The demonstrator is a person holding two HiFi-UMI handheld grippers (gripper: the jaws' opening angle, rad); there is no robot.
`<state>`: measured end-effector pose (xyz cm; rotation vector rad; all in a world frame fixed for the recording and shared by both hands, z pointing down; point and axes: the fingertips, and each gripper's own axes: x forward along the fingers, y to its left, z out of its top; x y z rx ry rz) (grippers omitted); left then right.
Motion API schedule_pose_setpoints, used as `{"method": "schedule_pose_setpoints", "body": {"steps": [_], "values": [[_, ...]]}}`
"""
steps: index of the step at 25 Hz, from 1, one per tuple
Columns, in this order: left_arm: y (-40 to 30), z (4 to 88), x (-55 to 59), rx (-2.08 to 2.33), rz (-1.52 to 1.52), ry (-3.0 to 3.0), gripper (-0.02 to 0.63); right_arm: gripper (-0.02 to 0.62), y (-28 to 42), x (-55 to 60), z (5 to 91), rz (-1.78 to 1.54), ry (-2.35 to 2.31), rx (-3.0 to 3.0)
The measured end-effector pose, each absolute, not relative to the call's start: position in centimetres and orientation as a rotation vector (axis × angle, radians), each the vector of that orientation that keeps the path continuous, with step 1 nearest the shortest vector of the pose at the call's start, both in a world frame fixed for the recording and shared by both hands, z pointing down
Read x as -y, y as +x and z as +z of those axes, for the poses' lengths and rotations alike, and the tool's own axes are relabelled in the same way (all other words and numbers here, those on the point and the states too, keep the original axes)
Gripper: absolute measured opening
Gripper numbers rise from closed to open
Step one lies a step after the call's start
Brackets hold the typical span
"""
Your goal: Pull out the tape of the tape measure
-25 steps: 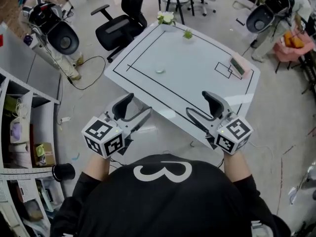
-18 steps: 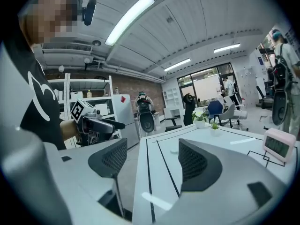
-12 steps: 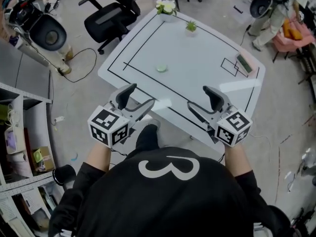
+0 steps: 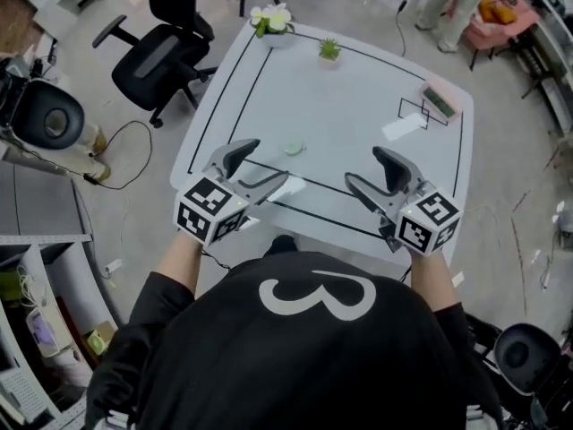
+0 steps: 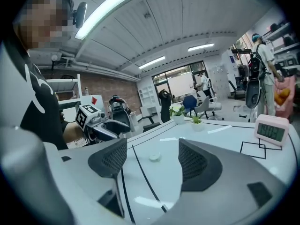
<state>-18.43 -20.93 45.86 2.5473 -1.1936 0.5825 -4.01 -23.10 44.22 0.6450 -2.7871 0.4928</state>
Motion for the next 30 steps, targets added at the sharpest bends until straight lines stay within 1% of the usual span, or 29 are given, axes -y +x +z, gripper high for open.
{"method": "schedule_pose_setpoints", "body": {"steps": [3, 7, 14, 22, 30], "values": [[-18.7, 47.8, 22.7, 1.075, 0.686, 2.595, 0.311, 0.331, -4.2, 24.1, 44.2, 0.489, 0.735, 2.765], [-18.7, 50.1, 24.6, 0.929, 0.747, 2.627, 0.311, 0.333, -3.8, 24.8, 44.4, 0.489, 0.834, 2.736], [-17.1, 54.2, 26.8, 0.692, 0.9, 2.671, 0.313, 0.336, -3.0, 25.5, 46.2, 0.53, 0.936, 2.675], [-16.3, 58.1, 27.9, 0.576, 1.118, 2.671, 0.31, 0.336, -2.2, 25.5, 46.9, 0.573, 0.981, 2.646], [-16.2, 59.4, 28.1, 0.532, 1.186, 2.657, 0.255, 0.336, -2.3, 25.3, 47.6, 0.6, 0.995, 2.641]]}}
